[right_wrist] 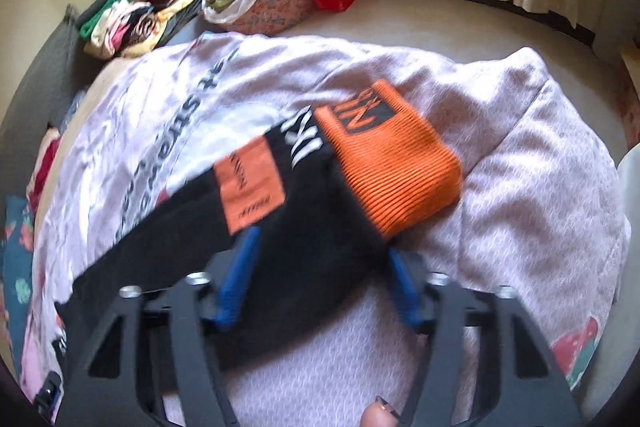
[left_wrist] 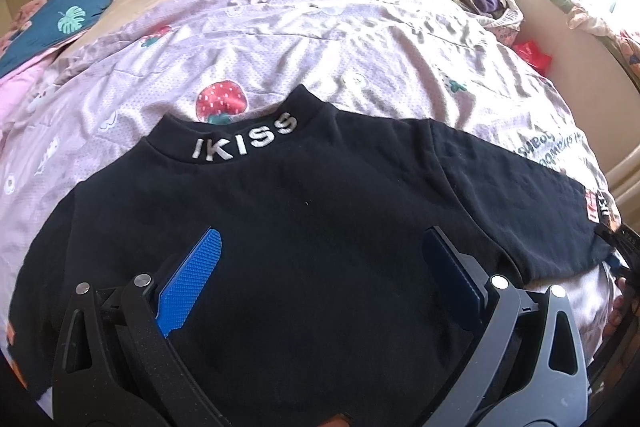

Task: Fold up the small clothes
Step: 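Reach the right tool to the orange sleeve cuff and grasp it, then lift the sleeve with the right tool and carry it across the shirt body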

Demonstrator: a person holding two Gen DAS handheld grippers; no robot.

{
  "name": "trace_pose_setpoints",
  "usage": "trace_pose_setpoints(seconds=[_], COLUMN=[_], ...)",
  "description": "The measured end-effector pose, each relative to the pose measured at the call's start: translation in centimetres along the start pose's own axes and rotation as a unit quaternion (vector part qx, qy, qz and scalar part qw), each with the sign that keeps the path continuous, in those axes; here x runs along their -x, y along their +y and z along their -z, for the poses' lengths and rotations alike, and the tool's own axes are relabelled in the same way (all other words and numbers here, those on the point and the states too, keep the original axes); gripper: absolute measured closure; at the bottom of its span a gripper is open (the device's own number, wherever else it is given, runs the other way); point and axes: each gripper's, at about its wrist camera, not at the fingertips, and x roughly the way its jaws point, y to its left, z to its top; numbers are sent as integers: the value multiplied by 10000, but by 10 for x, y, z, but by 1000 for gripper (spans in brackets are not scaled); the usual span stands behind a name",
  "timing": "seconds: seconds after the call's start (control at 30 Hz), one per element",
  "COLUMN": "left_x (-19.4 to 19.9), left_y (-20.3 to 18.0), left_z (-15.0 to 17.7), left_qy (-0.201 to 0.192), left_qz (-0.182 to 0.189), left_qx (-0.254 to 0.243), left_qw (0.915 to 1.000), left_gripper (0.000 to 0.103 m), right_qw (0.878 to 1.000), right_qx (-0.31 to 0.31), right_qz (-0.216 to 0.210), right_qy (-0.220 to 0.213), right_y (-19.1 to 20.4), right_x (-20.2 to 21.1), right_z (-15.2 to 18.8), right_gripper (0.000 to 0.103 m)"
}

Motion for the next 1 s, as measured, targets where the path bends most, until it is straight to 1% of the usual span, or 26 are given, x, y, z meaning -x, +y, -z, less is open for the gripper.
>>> trace_pose_setpoints(seconds=[0.03, 0.07, 0.13, 0.23, 0.27, 0.33, 0.47, 0.53, 0.6, 0.67, 0.87, 0.9, 1.0], left_x=[0, 1, 3, 9, 12, 18, 29, 33, 39, 45, 55, 56, 57], left_y=[1, 3, 5, 6, 6, 7, 11, 15, 20, 24, 42, 45, 57], left_z=[-1, -2, -3, -4, -4, -3, -4, -5, -5, -5, -3, -2, 1], left_qy=[-1, 11, 23, -22, -43, -102, -250, -252, -323, -427, -499, -519, -477], left_qz=[10, 37, 108, 175, 205, 265, 279, 397, 550, 569, 816, 863, 1189], left_qx=[28, 68, 110, 93, 87, 117, 142, 192, 247, 235, 477, 515, 708], left_qw=[10000, 10000, 9999, 9998, 9997, 9995, 9992, 9987, 9977, 9972, 9943, 9936, 9892], left_gripper=[9, 9, 9, 9, 9, 9, 9, 9, 9, 9, 9, 9, 9], right_qw=[9999, 9997, 9988, 9961, 9942, 9914, 9827, 9762, 9704, 9653, 9465, 9416, 9324], right_qx=[23, 47, 105, 238, 306, 429, 820, 1081, 1257, 1427, 2036, 2185, 2500], right_qz=[-76, -163, -385, -680, -838, -1041, -1405, -1604, -1786, -1915, -2237, -2307, -2383], right_qy=[-77, -157, -274, -503, -592, -668, -884, -981, -1028, -1057, -1121, -1114, -1062], right_y=[1, 2, 5, 11, 15, 27, 53, 70, 84, 96, 136, 145, 162], right_x=[3, 8, 18, 34, 42, 52, 76, 90, 99, 108, 125, 128, 131], right_z=[-2, -4, -5, -7, -7, -8, -4, 2, 8, 13, 37, 44, 60], right_gripper=[78, 83, 90, 91, 91, 91, 91, 91, 91, 91, 91, 91, 91])
